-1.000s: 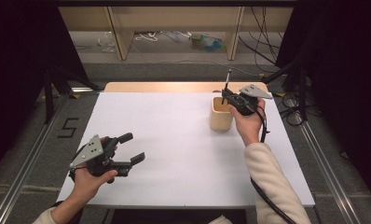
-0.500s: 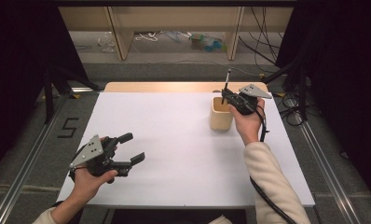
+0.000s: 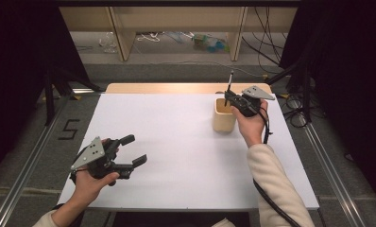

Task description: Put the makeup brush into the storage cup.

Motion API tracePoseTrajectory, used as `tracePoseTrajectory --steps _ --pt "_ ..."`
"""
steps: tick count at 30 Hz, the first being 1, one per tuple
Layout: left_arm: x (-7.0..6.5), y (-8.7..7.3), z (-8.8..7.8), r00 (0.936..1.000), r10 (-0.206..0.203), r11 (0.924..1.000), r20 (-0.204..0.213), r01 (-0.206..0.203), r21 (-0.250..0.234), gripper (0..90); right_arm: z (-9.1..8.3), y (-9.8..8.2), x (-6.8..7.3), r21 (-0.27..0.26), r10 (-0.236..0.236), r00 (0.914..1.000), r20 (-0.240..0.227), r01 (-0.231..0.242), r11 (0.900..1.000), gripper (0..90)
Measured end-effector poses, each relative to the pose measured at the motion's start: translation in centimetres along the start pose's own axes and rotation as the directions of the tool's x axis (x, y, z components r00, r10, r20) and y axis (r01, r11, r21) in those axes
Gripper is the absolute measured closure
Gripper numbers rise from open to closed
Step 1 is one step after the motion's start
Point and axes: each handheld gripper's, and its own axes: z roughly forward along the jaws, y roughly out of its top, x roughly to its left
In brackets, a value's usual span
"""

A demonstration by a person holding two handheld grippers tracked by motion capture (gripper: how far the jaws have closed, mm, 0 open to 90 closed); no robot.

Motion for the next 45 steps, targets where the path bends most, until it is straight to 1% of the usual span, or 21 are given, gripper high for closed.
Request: tracePoseTrajectory --steps 6,9,10,17,21,23,28,30,34,37,38,42,45 --pt "-0.01 0.0 0.0 1.0 0.0 1.0 0.0 0.0 0.0 16.6 -0.02 -0.07 -0.04 0.011 0.002 1.0 -0.006 -0.002 1.0 84.0" --pt "0.0 0.0 0.01 1.0 0.0 1.0 -0.001 0.0 0.001 16.6 -0.02 -0.09 -0.05 0.013 -0.001 1.0 -0.004 0.001 1.0 84.0" --pt "0.0 0.0 0.01 1.0 0.0 1.0 0.0 0.0 0.0 16.5 -0.06 -0.08 -0.05 0.021 -0.002 1.0 -0.001 0.002 1.0 84.0" --pt "0.0 -0.01 0.01 1.0 0.0 1.0 0.0 0.0 0.001 16.6 0.0 -0.19 -0.09 0.019 -0.007 1.0 -0.002 0.007 1.0 84.0" --pt "0.01 -0.01 0.0 1.0 0.0 1.0 -0.001 0.0 0.002 16.6 0.1 -0.34 -0.1 0.013 0.001 1.0 -0.004 -0.001 1.0 84.0" --pt "0.02 0.0 0.0 1.0 0.001 1.0 -0.001 -0.001 0.001 16.6 -0.01 -0.32 -0.14 0.033 -0.002 1.0 0.001 0.002 0.999 84.0" --pt "0.02 0.0 0.01 1.0 0.001 1.0 -0.001 -0.001 0.002 16.6 -0.05 -0.37 -0.19 0.033 0.0 1.0 0.002 0.0 0.999 84.0" --pt "0.02 0.01 0.01 1.0 0.001 1.0 -0.002 -0.001 0.001 16.6 0.05 -0.46 -0.2 0.016 0.0 1.0 0.001 0.0 1.0 83.9" --pt "0.03 0.01 0.0 1.0 0.001 1.0 -0.002 -0.001 0.001 16.6 0.14 -0.55 -0.18 0.016 0.003 1.0 -0.004 -0.003 1.0 84.0" --pt "0.02 0.0 0.01 1.0 0.001 1.0 -0.003 -0.001 0.002 16.6 0.02 -0.53 -0.21 0.037 0.0 1.0 0.0 0.0 0.999 84.0" --pt "0.06 0.0 0.02 1.0 0.006 1.0 -0.001 -0.006 0.002 16.6 0.02 -0.54 -0.25 0.038 -0.003 1.0 0.005 0.003 0.999 84.0" --pt "0.07 0.0 0.04 1.0 0.006 1.0 -0.001 -0.006 0.002 16.6 0.1 -0.68 -0.29 0.03 -0.001 1.0 0.001 0.001 1.0 84.0" --pt "0.03 -0.03 0.05 1.0 0.0 1.0 -0.002 0.0 0.004 16.6 0.12 -0.71 -0.32 0.033 -0.003 1.0 0.002 0.003 0.999 84.0"
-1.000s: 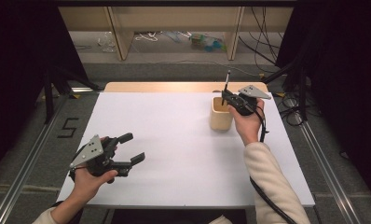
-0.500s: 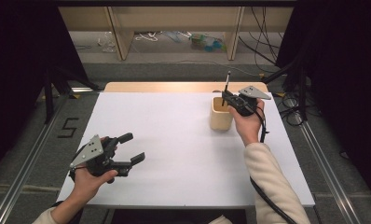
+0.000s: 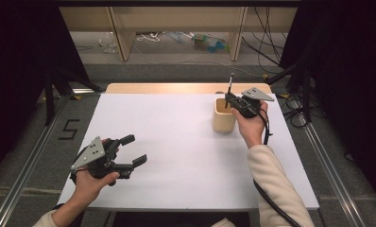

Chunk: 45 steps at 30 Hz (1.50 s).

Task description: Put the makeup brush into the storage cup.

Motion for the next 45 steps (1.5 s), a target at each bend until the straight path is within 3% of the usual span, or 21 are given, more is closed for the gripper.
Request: tracePoseTrajectory --steps 12,18,25,28,45 --pt "0.0 -0.02 0.01 1.0 -0.002 1.0 0.001 0.002 0.0 16.6 0.01 -0.12 -0.02 0.019 -0.002 1.0 0.008 0.002 1.0 84.0" --pt "0.01 0.0 0.0 1.0 0.0 1.0 0.001 0.0 0.001 16.6 0.12 -0.27 -0.12 0.001 -0.002 1.0 0.002 0.002 1.0 83.9" --pt "0.0 0.0 0.0 1.0 0.001 1.0 0.001 -0.001 0.001 16.6 -0.01 -0.34 -0.09 0.038 0.005 1.0 0.003 -0.005 0.999 83.9" --pt "0.01 -0.02 0.0 1.0 0.0 1.0 0.001 0.0 0.001 16.6 0.16 -0.42 -0.15 0.011 0.0 1.0 0.009 0.0 1.0 83.9" --pt "-0.01 -0.02 0.01 1.0 0.001 1.0 0.002 -0.001 0.004 16.6 0.2 -0.59 -0.17 0.044 -0.005 1.0 0.004 0.005 0.999 83.9"
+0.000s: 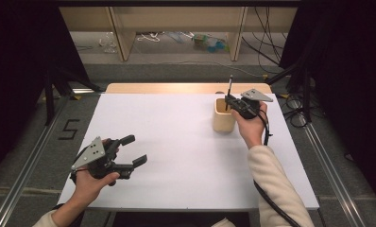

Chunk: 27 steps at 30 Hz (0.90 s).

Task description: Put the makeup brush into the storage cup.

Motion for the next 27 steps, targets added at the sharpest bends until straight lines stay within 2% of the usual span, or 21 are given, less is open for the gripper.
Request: tracePoseTrajectory --steps 10,27 --pt "0.0 -0.01 0.01 1.0 0.0 1.0 0.0 0.0 0.0 16.6 0.2 -0.16 0.0 -0.012 0.001 1.0 -0.005 -0.001 1.0 83.8" --pt "-0.02 0.0 0.0 1.0 0.001 1.0 0.001 -0.001 0.0 16.6 0.19 -0.24 0.02 0.017 -0.007 1.0 -0.002 0.007 1.0 83.8"
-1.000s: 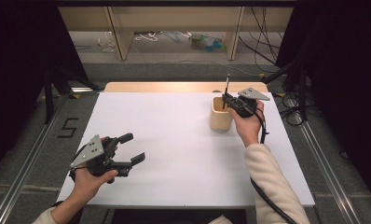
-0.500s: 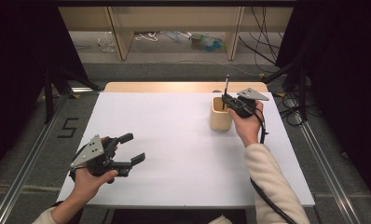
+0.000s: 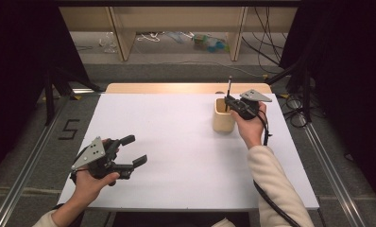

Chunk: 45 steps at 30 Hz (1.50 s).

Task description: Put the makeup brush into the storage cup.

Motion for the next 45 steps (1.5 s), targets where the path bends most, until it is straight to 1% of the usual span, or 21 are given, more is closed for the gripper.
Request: tracePoseTrajectory --steps 1,2,5,6,10,13,16,17,18,26,28,29,31,32,33,35,36,40,43,45 --pt "-0.01 0.0 0.0 1.0 0.0 1.0 0.0 0.0 0.0 16.6 0.01 -0.01 0.0 -0.001 0.001 1.0 -0.001 -0.001 1.0 83.9" --pt "-0.01 -0.01 0.01 1.0 -0.001 1.0 0.0 0.001 0.0 16.6 0.1 -0.05 -0.01 -0.013 0.002 1.0 -0.007 -0.003 1.0 83.8" --pt "0.0 -0.01 0.01 1.0 -0.001 1.0 0.0 0.001 0.0 16.6 0.11 -0.06 0.02 -0.013 0.001 1.0 -0.007 -0.001 1.0 83.8" --pt "0.0 -0.01 0.01 1.0 -0.001 1.0 0.0 0.001 0.0 16.6 0.18 -0.09 0.05 -0.022 0.003 1.0 -0.003 -0.003 1.0 83.8" --pt "0.0 -0.01 0.0 1.0 -0.001 1.0 0.0 0.001 0.0 16.6 0.13 -0.1 0.03 -0.012 0.002 1.0 -0.005 -0.002 1.0 83.8" --pt "0.0 -0.01 0.01 1.0 -0.001 1.0 0.0 0.001 0.0 16.6 0.18 -0.11 0.05 -0.021 0.002 1.0 -0.002 -0.002 1.0 83.8" --pt "-0.01 0.0 0.01 1.0 0.0 1.0 0.0 0.0 0.0 16.6 0.13 -0.13 0.06 -0.013 0.002 1.0 -0.007 -0.002 1.0 83.8" --pt "0.0 0.0 0.0 1.0 0.0 1.0 0.0 0.0 0.001 16.6 0.04 -0.12 0.1 0.005 0.001 1.0 -0.005 -0.001 1.0 83.8" --pt "0.01 0.0 0.0 1.0 0.0 1.0 0.0 0.0 0.001 16.6 0.01 -0.13 0.14 0.013 0.006 0.9999 -0.009 -0.005 1.0 83.8" --pt "0.01 -0.02 0.02 1.0 -0.002 1.0 0.001 0.002 0.001 16.6 0.07 -0.19 0.17 0.013 0.005 1.0 -0.005 -0.005 1.0 83.8" --pt "0.02 -0.02 0.02 1.0 -0.002 1.0 0.001 0.002 0.001 16.6 0.12 -0.22 0.08 0.002 -0.007 1.0 -0.002 0.007 1.0 83.8" --pt "0.01 -0.03 0.03 1.0 -0.003 1.0 0.001 0.003 0.001 16.6 0.09 -0.23 0.17 0.01 0.005 1.0 -0.006 -0.005 1.0 83.8" --pt "0.02 -0.03 0.03 1.0 -0.001 1.0 0.001 0.001 0.002 16.6 0.09 -0.25 0.16 0.01 0.003 1.0 -0.005 -0.003 1.0 83.8" --pt "0.02 -0.03 0.03 1.0 -0.001 1.0 0.001 0.001 0.002 16.6 0.2 -0.31 0.18 -0.007 0.008 0.9999 -0.007 -0.008 1.0 83.8" --pt "0.01 -0.03 0.03 1.0 -0.003 1.0 0.001 0.003 0.001 16.6 0.15 -0.29 0.17 0.001 0.007 0.9999 -0.009 -0.007 1.0 83.8" --pt "0.02 -0.03 0.03 1.0 -0.002 1.0 0.001 0.002 0.002 16.6 0.16 -0.27 0.09 -0.002 -0.009 1.0 0.001 0.009 1.0 83.8" --pt "0.02 -0.04 0.03 1.0 -0.003 1.0 0.001 0.003 0.002 16.6 0.13 -0.28 0.2 0.006 0.006 1.0 -0.003 -0.006 1.0 83.9" --pt "0.03 -0.04 0.04 1.0 -0.002 1.0 0.002 0.002 0.002 16.6 0.23 -0.38 0.2 -0.004 0.011 0.9999 -0.011 -0.011 1.0 83.8" --pt "0.07 -0.04 0.05 1.0 0.003 1.0 0.003 -0.003 0.003 16.6 0.22 -0.41 0.15 -0.001 0.007 1.0 -0.002 -0.007 1.0 83.9" --pt "0.08 -0.06 0.08 1.0 0.004 1.0 0.005 -0.004 0.005 16.6 0.16 -0.39 0.09 0.011 0.001 1.0 0.001 -0.001 1.0 83.8"
